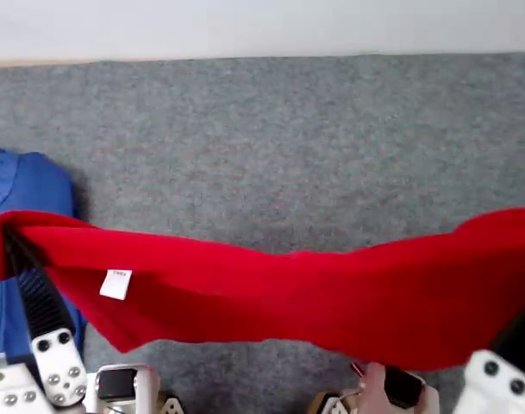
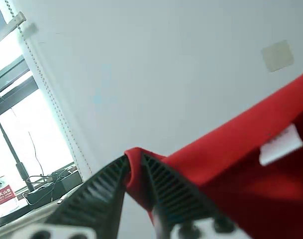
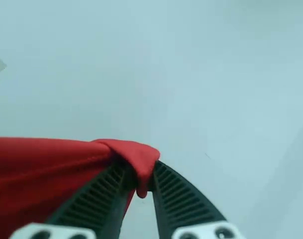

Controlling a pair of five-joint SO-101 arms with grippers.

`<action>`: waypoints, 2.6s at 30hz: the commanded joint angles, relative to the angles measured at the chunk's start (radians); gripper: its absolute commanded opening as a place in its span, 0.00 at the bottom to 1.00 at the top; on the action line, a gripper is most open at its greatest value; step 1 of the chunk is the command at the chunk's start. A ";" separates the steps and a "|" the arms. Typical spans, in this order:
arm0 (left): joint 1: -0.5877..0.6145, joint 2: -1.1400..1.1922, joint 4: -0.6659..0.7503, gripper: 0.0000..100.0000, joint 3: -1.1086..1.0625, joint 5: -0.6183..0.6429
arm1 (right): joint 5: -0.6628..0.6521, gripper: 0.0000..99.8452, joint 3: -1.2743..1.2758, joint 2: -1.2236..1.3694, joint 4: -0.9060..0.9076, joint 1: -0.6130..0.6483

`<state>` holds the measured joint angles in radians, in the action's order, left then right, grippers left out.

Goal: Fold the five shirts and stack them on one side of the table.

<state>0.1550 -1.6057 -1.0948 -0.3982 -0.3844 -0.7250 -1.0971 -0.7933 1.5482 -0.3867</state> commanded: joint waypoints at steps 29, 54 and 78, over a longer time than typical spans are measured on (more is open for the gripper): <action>-0.002 0.011 0.499 0.00 -0.840 -0.015 | 0.112 0.01 1.097 0.007 -0.374 0.097; -0.021 0.508 0.856 0.00 -0.860 -0.046 | 0.155 0.01 1.435 0.213 -0.814 0.191; -0.064 1.735 0.617 0.00 0.262 0.095 | 0.210 0.01 0.729 0.957 -0.812 0.240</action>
<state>0.0921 0.0775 -0.4442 -0.2693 -0.2938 -0.5255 -0.2286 0.1274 0.7626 -0.1458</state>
